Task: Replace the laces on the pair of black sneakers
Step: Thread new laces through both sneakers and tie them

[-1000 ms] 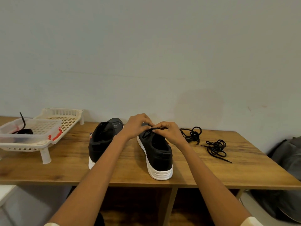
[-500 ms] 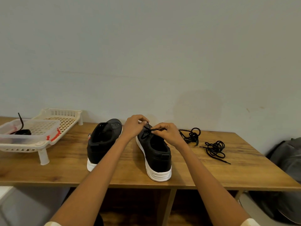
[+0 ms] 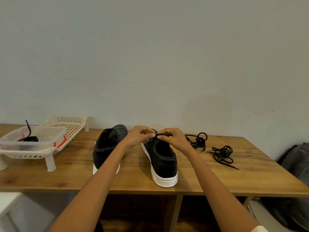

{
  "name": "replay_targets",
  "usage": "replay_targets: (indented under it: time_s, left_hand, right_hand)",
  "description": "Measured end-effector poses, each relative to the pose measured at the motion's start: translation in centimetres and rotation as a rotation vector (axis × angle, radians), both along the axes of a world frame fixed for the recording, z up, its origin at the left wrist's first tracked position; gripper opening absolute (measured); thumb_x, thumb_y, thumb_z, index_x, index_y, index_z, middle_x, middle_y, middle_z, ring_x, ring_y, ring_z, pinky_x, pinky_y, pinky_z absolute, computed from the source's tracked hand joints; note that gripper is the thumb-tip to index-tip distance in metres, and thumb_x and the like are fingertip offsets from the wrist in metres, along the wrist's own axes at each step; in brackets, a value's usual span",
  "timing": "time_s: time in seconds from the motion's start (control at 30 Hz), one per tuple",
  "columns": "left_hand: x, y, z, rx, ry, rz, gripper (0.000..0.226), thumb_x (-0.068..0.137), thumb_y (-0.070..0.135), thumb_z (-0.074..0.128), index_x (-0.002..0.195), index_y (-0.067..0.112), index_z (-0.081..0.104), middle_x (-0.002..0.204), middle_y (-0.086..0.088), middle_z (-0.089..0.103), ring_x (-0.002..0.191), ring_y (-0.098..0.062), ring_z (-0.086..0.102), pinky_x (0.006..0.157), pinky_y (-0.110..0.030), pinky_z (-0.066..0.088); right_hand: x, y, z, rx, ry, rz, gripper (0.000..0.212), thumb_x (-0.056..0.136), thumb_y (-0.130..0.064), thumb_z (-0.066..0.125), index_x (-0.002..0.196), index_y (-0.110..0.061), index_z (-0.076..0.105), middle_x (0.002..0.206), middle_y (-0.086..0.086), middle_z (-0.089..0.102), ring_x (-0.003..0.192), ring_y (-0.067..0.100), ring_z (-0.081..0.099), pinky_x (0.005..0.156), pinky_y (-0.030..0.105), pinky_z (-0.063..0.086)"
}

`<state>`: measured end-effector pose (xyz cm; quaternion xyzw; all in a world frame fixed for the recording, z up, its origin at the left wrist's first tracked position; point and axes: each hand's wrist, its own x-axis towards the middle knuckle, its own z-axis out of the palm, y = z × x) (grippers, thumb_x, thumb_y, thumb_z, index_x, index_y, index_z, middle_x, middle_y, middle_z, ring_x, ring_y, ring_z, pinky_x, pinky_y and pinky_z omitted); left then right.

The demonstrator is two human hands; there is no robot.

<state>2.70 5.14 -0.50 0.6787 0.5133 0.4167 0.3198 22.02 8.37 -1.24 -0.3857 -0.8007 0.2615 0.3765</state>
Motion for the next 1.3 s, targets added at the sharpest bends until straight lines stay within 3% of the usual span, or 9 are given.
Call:
replay_targets:
  time_s: [0.17, 0.27, 0.4, 0.6, 0.7, 0.8, 1.0, 1.17, 1.3]
  left_hand:
    - [1.0, 0.2, -0.3, 0.07, 0.012, 0.034, 0.016, 0.085, 0.014, 0.069, 0.099, 0.009, 0.073, 0.088, -0.007, 0.071, 0.08, -0.016, 0.064, 0.078, -0.03, 0.052]
    - [1.5, 0.2, -0.2, 0.058, 0.022, 0.052, 0.01, 0.085, 0.016, 0.069, 0.091, 0.009, 0.073, 0.078, 0.001, 0.068, 0.072, -0.011, 0.06, 0.073, -0.028, 0.05]
    - [1.7, 0.3, -0.2, 0.038, 0.025, 0.063, 0.007, 0.085, 0.018, 0.069, 0.086, 0.011, 0.07, 0.076, 0.0, 0.066, 0.07, -0.012, 0.059, 0.073, -0.03, 0.051]
    - [1.8, 0.3, -0.1, 0.012, 0.015, 0.074, 0.008, 0.085, 0.019, 0.07, 0.077, 0.019, 0.067, 0.081, -0.003, 0.068, 0.079, -0.018, 0.063, 0.08, -0.035, 0.054]
    - [1.8, 0.2, -0.1, 0.004, 0.009, 0.064, 0.01, 0.084, 0.018, 0.07, 0.075, 0.02, 0.067, 0.081, -0.003, 0.068, 0.08, -0.019, 0.063, 0.082, -0.037, 0.054]
    - [1.7, 0.2, -0.1, 0.008, 0.012, 0.053, 0.008, 0.084, 0.018, 0.07, 0.076, 0.019, 0.068, 0.083, -0.006, 0.07, 0.082, -0.021, 0.064, 0.084, -0.04, 0.053]
    - [1.7, 0.1, -0.1, 0.015, 0.031, 0.062, 0.01, 0.083, 0.019, 0.071, 0.074, 0.022, 0.068, 0.085, -0.006, 0.071, 0.086, -0.023, 0.066, 0.085, -0.041, 0.054]
    - [1.5, 0.0, 0.0, 0.03, 0.016, 0.029, 0.011, 0.082, 0.013, 0.072, 0.074, 0.019, 0.067, 0.084, -0.007, 0.07, 0.085, -0.024, 0.065, 0.087, -0.043, 0.054]
    - [1.5, 0.0, 0.1, 0.033, 0.007, 0.022, 0.012, 0.081, 0.012, 0.073, 0.073, 0.018, 0.067, 0.085, -0.011, 0.07, 0.086, -0.027, 0.065, 0.087, -0.044, 0.053]
  right_hand:
    - [0.9, -0.5, 0.6, -0.14, 0.109, -0.022, 0.025, 0.09, -0.038, 0.062, 0.11, -0.024, 0.067, 0.103, -0.012, 0.066, 0.093, 0.003, 0.063, 0.082, 0.02, 0.053]
    - [1.9, -0.4, 1.1, -0.173, 0.308, -0.172, 0.033, 0.096, -0.037, 0.051, 0.099, -0.009, 0.069, 0.087, -0.001, 0.067, 0.08, 0.011, 0.064, 0.076, 0.021, 0.054]
    - [2.6, -0.4, 1.1, -0.239, 0.134, -0.109, 0.041, 0.093, -0.036, 0.057, 0.083, 0.001, 0.07, 0.075, 0.009, 0.068, 0.07, 0.015, 0.066, 0.068, 0.022, 0.056]
    - [2.1, -0.8, 0.7, -0.385, 0.102, -0.002, 0.042, 0.091, -0.037, 0.06, 0.095, 0.004, 0.07, 0.086, 0.011, 0.071, 0.074, 0.01, 0.07, 0.066, 0.019, 0.055]
    - [2.0, -0.7, 0.7, -0.362, 0.164, 0.039, 0.028, 0.09, -0.024, 0.065, 0.115, -0.012, 0.066, 0.099, 0.003, 0.072, 0.089, 0.009, 0.069, 0.073, 0.021, 0.055]
    - [1.6, -0.7, 0.8, -0.362, 0.199, 0.073, 0.036, 0.089, -0.012, 0.064, 0.123, -0.024, 0.056, 0.11, 0.0, 0.071, 0.097, 0.013, 0.068, 0.08, 0.026, 0.056]
    - [2.1, -0.9, 0.9, -0.398, 0.204, 0.045, 0.018, 0.086, -0.015, 0.069, 0.103, -0.012, 0.065, 0.093, 0.009, 0.07, 0.085, 0.014, 0.067, 0.07, 0.021, 0.055]
    - [2.1, -0.7, 0.4, -0.452, 0.107, 0.005, 0.033, 0.088, -0.033, 0.066, 0.099, -0.003, 0.071, 0.093, 0.013, 0.071, 0.082, 0.016, 0.068, 0.068, 0.019, 0.054]
    - [2.0, -0.8, 0.4, -0.417, 0.156, 0.005, 0.018, 0.087, -0.02, 0.068, 0.094, -0.004, 0.072, 0.086, 0.008, 0.071, 0.079, 0.012, 0.068, 0.068, 0.019, 0.053]
